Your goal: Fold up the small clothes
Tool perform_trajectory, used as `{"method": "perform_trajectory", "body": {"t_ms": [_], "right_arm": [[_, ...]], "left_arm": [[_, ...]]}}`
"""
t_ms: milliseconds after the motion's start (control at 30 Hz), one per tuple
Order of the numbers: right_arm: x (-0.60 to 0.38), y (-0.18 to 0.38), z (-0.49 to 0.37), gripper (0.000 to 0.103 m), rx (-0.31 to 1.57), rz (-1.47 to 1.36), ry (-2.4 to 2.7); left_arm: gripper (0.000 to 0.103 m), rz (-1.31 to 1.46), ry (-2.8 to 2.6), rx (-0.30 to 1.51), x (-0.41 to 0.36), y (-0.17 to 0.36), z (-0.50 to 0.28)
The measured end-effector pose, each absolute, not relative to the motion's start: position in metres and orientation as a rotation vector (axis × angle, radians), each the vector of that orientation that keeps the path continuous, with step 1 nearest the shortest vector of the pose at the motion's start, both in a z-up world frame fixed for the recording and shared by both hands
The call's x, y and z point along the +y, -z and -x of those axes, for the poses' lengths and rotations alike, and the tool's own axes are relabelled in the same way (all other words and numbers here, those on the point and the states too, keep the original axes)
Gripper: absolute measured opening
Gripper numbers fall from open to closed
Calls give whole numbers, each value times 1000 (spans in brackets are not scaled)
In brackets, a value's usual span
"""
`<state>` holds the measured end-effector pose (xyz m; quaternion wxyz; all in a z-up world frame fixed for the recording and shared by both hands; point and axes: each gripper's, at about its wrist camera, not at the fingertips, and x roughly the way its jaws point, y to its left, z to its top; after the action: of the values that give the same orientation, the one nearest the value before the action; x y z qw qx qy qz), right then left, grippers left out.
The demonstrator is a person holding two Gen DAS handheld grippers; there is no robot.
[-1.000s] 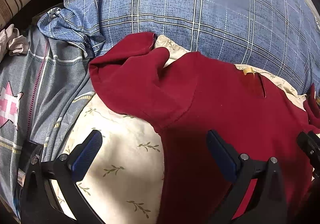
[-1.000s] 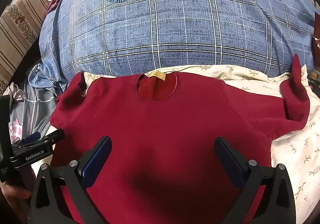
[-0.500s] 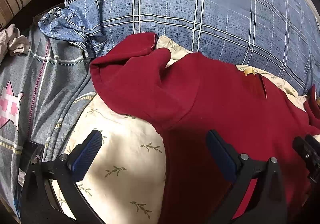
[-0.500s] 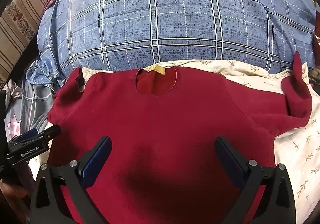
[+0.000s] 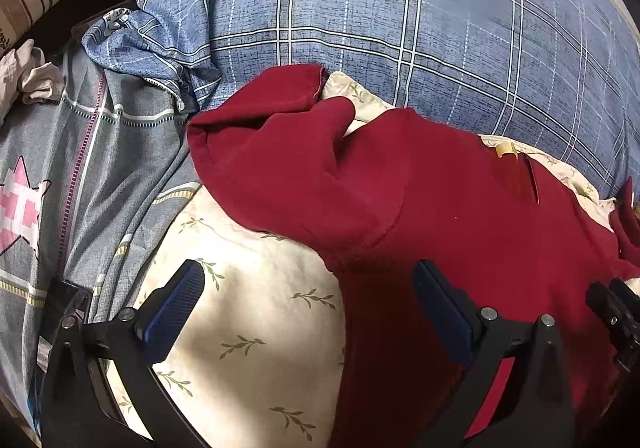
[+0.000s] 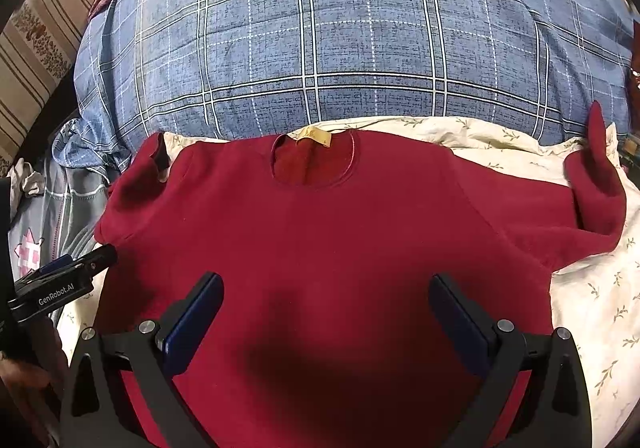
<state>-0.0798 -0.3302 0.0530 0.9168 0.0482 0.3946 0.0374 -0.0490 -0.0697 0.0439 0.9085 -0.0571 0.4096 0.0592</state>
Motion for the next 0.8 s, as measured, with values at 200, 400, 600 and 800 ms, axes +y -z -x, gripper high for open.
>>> {"method": "perform_trajectory", "body": {"t_ms": [200,400,600,800], "right_arm": [[-328,-52,79,102,821,-92,-77],[-326,-50,78,102,824,-85,-79],[-326,-49,77,102,830,-79,-77],[-327,-48,78,102,833,-87,-84]], "left_arm": [[103,113,-125,843,-71,-44,49],[103,113,-124,844,-71,-44,49],[103,113,-122,846,-69,-45,48],[103,117,-136,834,-46,-56,42]]}}
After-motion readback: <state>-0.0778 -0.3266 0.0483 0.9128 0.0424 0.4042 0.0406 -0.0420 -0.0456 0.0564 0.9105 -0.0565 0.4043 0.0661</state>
